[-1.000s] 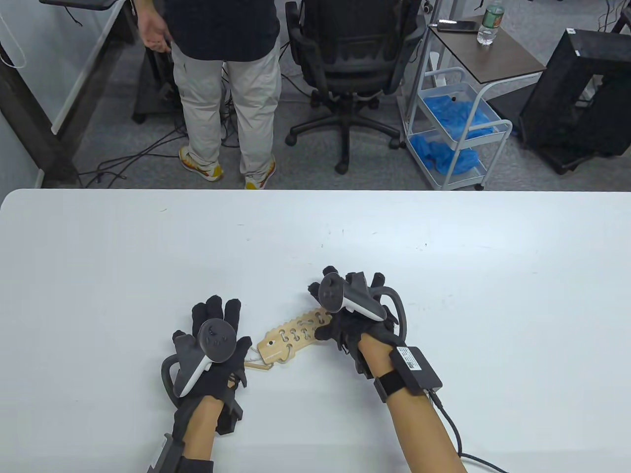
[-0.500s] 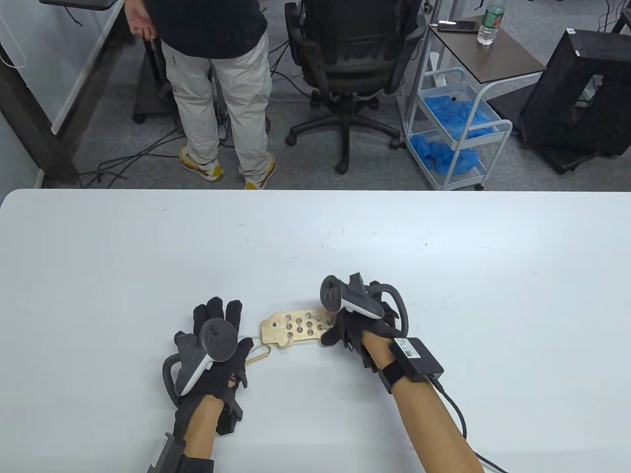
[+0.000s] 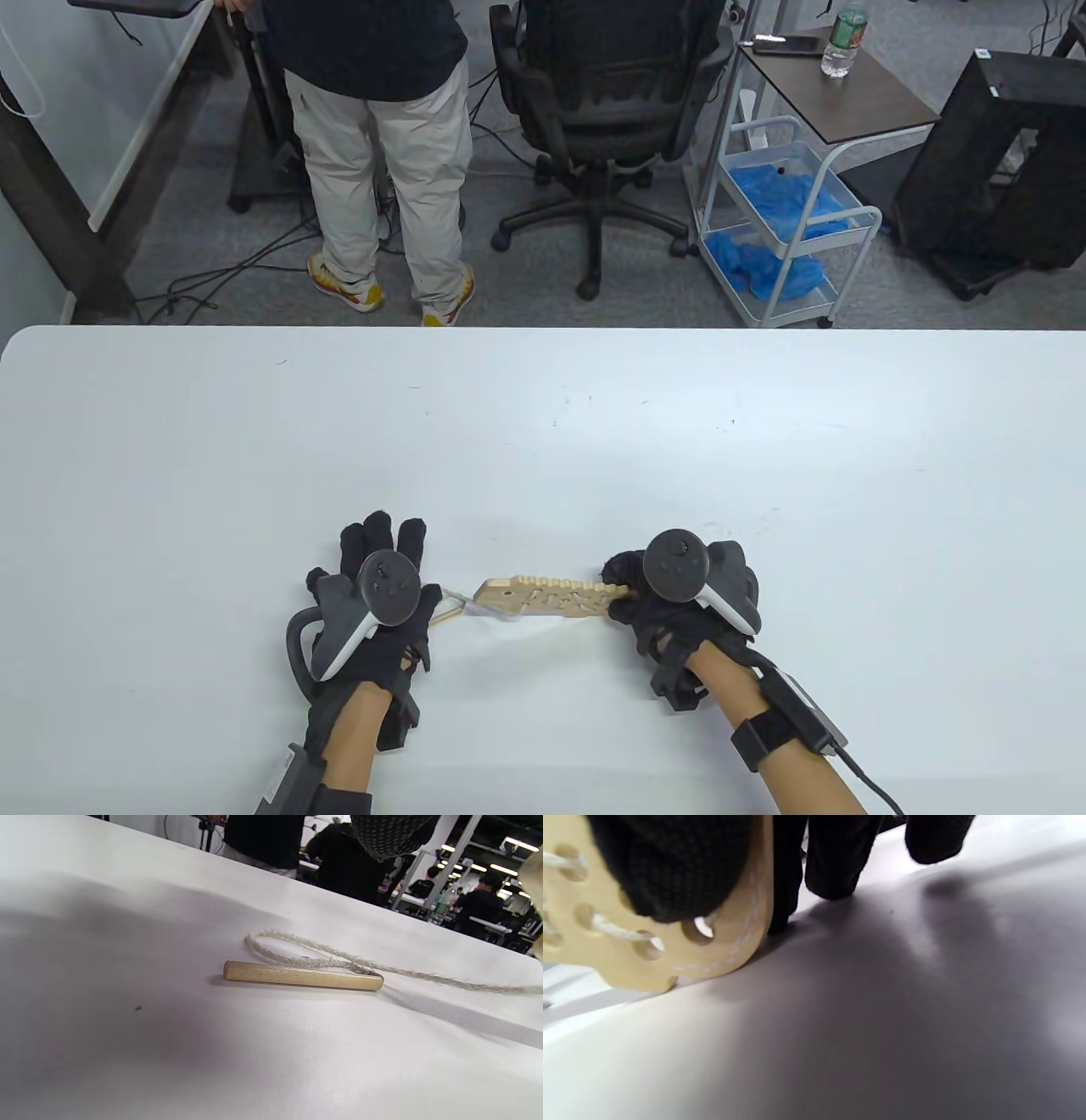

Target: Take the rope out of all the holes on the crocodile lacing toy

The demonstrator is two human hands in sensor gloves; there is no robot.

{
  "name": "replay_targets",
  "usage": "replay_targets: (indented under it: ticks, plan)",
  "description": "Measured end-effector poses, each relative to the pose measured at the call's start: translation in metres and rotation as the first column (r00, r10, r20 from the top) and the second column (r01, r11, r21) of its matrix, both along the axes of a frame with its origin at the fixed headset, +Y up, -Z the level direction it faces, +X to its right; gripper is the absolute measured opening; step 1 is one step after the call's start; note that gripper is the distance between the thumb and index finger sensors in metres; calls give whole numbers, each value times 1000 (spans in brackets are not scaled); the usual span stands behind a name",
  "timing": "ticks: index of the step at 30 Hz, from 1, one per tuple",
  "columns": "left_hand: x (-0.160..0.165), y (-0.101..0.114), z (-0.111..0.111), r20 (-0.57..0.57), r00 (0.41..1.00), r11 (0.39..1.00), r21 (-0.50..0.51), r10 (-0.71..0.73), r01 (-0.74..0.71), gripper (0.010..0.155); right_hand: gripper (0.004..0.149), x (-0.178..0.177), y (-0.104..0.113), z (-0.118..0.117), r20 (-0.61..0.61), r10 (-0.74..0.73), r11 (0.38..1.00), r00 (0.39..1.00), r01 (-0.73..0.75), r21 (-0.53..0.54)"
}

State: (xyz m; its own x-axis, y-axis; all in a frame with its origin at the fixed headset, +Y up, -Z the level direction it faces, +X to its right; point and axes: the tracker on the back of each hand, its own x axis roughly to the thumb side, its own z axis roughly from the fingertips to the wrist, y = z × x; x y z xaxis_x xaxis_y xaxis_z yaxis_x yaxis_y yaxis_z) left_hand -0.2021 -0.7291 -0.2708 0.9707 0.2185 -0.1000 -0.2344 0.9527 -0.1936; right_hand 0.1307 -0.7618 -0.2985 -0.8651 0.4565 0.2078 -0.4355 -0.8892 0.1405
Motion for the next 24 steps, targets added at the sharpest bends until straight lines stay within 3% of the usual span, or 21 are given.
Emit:
replay_targets:
  ticks: [2, 6, 12, 17, 24]
  plan:
    - [0, -1, 0, 1, 1000, 1000, -1, 4, -4, 79, 49, 5, 2, 9, -4, -76, 997, 997, 76, 34]
    - [1, -1, 0, 3, 1000, 1000, -4, 10, -10, 79, 48, 16, 16, 18, 29, -283, 959, 959, 283, -14]
    - [0, -1, 0, 4, 1000, 1000, 2, 26, -26, 79, 45, 39, 51, 31, 98, -380, 921, 920, 366, 135]
    - [2, 0, 1, 17, 999, 999, 1, 34, -34, 79, 49, 59, 65, 39, 131, -541, 830, 831, 503, 241]
    - [3, 0, 2, 45, 992, 993, 1, 119, -120, 76, 51, 87, 85, 48, 83, -763, 629, 641, 707, 324]
